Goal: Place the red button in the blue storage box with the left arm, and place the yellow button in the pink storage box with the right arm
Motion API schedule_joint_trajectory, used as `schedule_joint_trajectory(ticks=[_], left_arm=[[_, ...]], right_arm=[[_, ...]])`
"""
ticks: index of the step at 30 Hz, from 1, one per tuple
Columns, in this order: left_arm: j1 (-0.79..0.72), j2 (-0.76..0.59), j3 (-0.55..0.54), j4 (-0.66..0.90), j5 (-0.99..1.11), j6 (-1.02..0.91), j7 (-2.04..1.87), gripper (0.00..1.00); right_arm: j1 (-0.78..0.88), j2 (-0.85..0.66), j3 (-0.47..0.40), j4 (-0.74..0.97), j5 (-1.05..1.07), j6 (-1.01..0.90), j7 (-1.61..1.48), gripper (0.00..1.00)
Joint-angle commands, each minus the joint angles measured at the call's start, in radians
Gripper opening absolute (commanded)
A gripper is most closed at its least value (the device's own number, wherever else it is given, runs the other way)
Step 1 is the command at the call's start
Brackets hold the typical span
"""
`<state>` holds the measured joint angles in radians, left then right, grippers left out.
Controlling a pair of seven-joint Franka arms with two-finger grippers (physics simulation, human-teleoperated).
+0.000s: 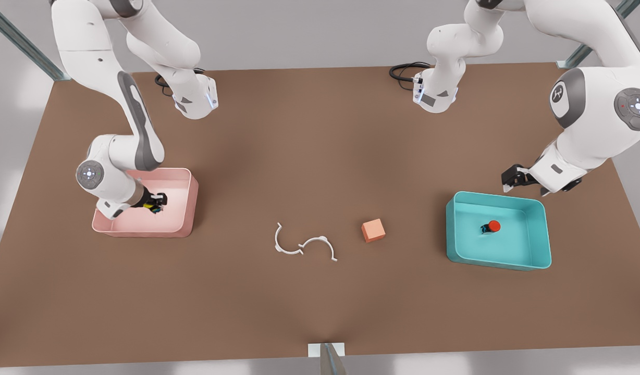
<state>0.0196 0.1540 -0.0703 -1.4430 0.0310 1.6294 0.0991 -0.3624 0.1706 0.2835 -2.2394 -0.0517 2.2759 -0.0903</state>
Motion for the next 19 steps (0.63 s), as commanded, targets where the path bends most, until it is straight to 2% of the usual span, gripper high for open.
schedule_joint_trajectory(ticks=[1,3,4,6,8,9,10,11,13,16,19], left_arm=[[0.0,-0.001,0.0,0.0,0.001,-0.002,-0.088,1.0],[0.0,-0.001,0.0,0.001,0.001,-0.002,-0.088,1.0],[-0.001,-0.001,0.0,0.0,0.001,-0.002,-0.088,1.0],[0.0,-0.001,0.0,0.001,0.001,-0.002,-0.088,1.0],[0.003,-0.001,0.001,0.0,0.003,-0.002,-0.085,1.0],[0.006,-0.001,0.001,0.001,0.001,-0.002,-0.084,1.0],[0.008,-0.001,0.001,0.0,0.001,-0.002,-0.084,1.0],[0.008,-0.001,0.001,0.001,0.001,-0.002,-0.082,1.0],[0.008,-0.001,0.001,0.001,0.001,-0.002,-0.082,1.0],[0.006,-0.001,0.001,0.0,0.001,-0.002,-0.084,1.0],[0.006,-0.001,0.001,0.001,0.001,-0.002,-0.084,1.0]], right_arm=[[-0.018,0.032,0.0,0.003,-0.005,-0.003,-0.23,0.65],[-0.015,0.05,0.0,0.011,-0.005,0.014,-0.215,0.81],[-0.01,0.058,0.0,0.035,-0.007,0.013,-0.198,0.92],[-0.004,0.081,0.003,0.11,-0.007,-0.001,-0.19,0.94],[0.042,0.069,0.036,0.365,-0.008,-0.283,-0.134,0.94],[0.15,0.009,-0.03,0.458,-0.008,-0.41,-0.027,0.97],[0.336,-0.077,-0.194,0.463,-0.005,-0.472,0.041,1.0],[0.379,-0.129,-0.234,0.481,-0.004,-0.472,0.043,1.0],[0.382,0.018,-0.228,0.82,0.035,-0.771,0.044,1.0],[0.401,0.023,-0.218,0.82,0.015,-0.799,0.187,1.0],[0.408,0.036,-0.224,0.839,0.004,-0.763,0.193,1.0]])
